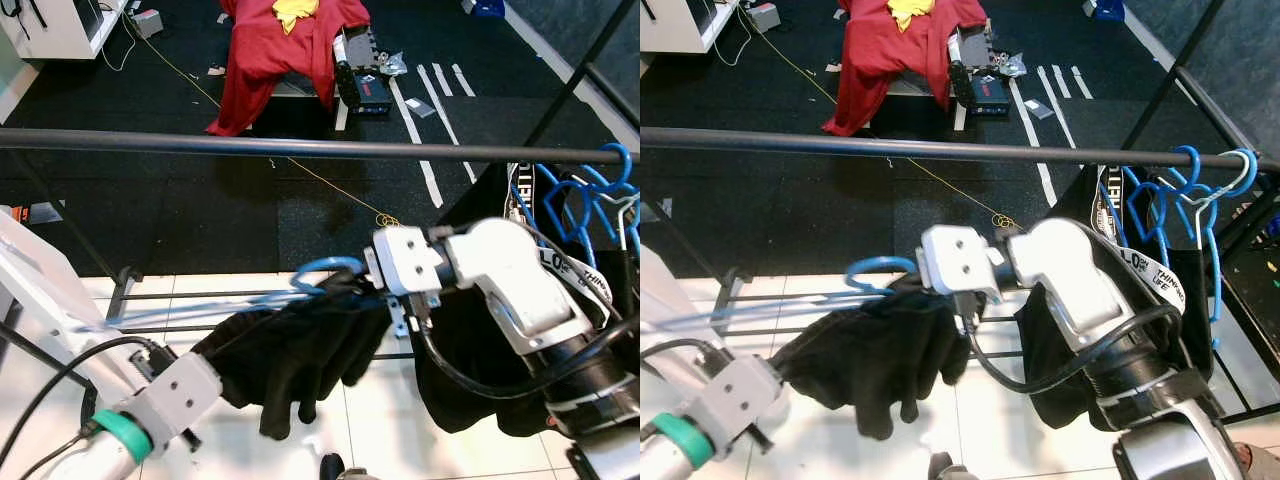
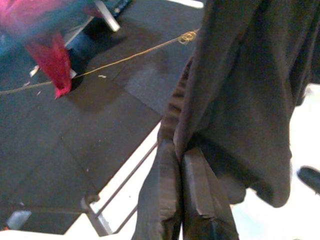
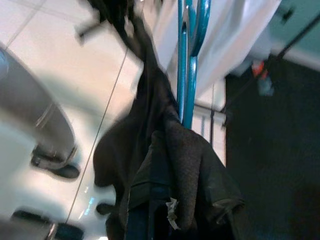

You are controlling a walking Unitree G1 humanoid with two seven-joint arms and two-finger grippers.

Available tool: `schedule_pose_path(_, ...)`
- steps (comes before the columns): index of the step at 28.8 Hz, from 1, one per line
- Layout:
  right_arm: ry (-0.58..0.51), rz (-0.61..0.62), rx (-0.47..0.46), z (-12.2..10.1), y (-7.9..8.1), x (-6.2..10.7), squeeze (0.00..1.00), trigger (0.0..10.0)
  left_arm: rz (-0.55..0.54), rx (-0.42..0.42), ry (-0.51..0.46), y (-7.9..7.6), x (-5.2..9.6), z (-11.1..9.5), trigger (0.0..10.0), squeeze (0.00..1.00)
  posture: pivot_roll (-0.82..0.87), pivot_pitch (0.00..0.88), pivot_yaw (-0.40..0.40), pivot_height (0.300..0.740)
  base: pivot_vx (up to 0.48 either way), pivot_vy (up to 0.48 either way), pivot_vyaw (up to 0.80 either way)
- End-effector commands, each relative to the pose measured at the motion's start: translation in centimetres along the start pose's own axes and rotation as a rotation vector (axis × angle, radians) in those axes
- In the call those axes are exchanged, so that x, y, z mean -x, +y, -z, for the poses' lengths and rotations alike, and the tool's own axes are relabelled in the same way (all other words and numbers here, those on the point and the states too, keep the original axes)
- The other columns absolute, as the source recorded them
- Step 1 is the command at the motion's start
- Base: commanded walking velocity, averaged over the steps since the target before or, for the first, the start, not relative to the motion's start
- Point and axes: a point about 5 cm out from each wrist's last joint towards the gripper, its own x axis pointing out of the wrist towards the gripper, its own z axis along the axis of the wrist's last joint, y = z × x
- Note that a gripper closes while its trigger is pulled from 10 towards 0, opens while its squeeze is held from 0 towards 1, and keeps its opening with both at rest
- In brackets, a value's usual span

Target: Hang hanger

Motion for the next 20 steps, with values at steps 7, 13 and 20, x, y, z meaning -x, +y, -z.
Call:
schedule_pose_path(7, 0.145, 0.006, -0.035, 2.8, 1.3, 1.5, 0.0, 0.0, 0.073, -0.061, 0.032, -0.9, 1.2, 0.6, 10.0, 0.0, -0.02, 0.183, -0.007, 0.74, 0.0, 0.0, 0.0)
schedule_pose_path(13, 0.216, -0.006, -0.065, 3.8, 1.9, 3.0, 0.0, 0.0, 0.066, -0.077, 0.032, -0.8, 1.1, 0.6, 10.0, 0.0, -0.02, 0.187, -0.006, 0.74, 0.0, 0.0, 0.0)
schedule_pose_path(20, 0.257, -0.185, -0.097, 4.4, 4.7, 3.0, 0.0, 0.0, -0.034, -0.123, 0.008, 0.7, 0.3, 0.1, 10.0, 0.0, -0.02, 0.189, -0.006, 0.74, 0.0, 0.0, 0.0)
